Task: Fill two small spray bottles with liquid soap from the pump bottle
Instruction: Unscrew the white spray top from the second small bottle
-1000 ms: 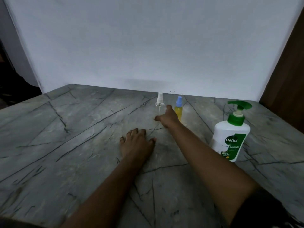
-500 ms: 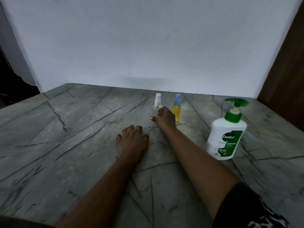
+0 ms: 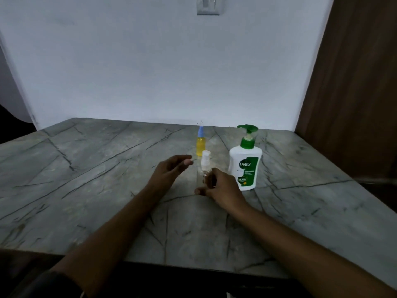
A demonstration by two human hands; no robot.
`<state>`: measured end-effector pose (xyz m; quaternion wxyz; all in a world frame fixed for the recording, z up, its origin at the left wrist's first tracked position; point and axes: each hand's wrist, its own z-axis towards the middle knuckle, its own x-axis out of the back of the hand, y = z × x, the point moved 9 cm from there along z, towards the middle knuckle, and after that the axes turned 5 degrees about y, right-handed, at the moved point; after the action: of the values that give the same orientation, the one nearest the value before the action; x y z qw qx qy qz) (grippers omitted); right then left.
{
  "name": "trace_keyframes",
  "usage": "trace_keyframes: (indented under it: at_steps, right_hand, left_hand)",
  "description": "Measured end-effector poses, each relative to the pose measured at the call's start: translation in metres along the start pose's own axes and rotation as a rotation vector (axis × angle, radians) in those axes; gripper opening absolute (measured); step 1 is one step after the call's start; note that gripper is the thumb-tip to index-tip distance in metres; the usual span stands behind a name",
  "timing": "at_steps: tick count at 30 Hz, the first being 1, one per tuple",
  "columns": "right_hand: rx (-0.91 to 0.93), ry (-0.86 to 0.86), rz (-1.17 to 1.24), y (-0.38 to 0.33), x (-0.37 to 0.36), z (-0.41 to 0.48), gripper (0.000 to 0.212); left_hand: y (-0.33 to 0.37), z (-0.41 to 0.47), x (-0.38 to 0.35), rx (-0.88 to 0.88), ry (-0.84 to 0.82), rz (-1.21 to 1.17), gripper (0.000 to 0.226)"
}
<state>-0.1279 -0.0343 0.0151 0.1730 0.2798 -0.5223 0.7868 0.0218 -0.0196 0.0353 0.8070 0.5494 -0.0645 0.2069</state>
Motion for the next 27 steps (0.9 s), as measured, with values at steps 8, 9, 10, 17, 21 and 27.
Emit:
trace_keyframes:
  at_steps: [8, 9, 10, 17, 21, 27]
  right_hand:
    - [0.051, -0.004, -0.04, 0.005, 0.021, -0.02, 0.048]
    - [0.05, -0.042, -0.04, 0.005, 0.021, -0.021, 0.05]
    - [0.046, -0.07, -0.031, 0.004, 0.024, -0.021, 0.05]
    - [0.113, 0.148, 0.194, -0.033, 0.076, 0.004, 0.029]
    - [0.138, 0.213, 0.105, -0.051, 0.079, 0.028, 0.029]
    - [0.117, 0.233, 0.013, -0.045, 0.069, 0.037, 0.034]
  left_hand:
    - [0.02, -0.016, -0.058, -0.053, -0.182, -0.061, 0.046]
    - [0.019, -0.014, -0.056, -0.055, -0.155, -0.057, 0.043]
    - [0.02, -0.013, -0.055, -0.053, -0.134, -0.065, 0.04]
    - [0.038, 0.01, -0.044, -0.05, -0.057, -0.259, 0.039]
    - [0.037, 0.014, -0.046, -0.088, -0.02, -0.247, 0.044]
    - [0.034, 0.008, -0.036, -0.144, 0.094, -0.155, 0.044]
